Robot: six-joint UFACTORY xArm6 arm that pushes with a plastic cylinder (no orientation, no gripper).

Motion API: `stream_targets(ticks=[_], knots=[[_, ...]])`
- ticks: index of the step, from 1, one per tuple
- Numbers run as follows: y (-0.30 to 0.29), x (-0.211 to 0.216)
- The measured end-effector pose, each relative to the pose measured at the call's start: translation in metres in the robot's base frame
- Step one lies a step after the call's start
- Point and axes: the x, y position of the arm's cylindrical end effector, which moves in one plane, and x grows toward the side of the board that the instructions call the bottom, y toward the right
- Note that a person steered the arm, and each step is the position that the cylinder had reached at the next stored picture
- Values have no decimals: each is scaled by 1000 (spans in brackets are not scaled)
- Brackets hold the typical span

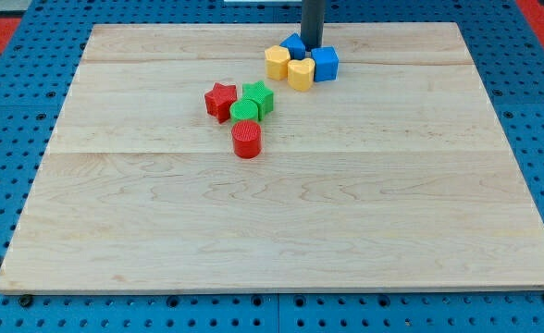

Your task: Push the blue triangle towards the top of the yellow hexagon

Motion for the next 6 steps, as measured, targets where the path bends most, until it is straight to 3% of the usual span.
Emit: stream_targets(ticks=[2, 6], knots=[[39, 20], [-21, 5]])
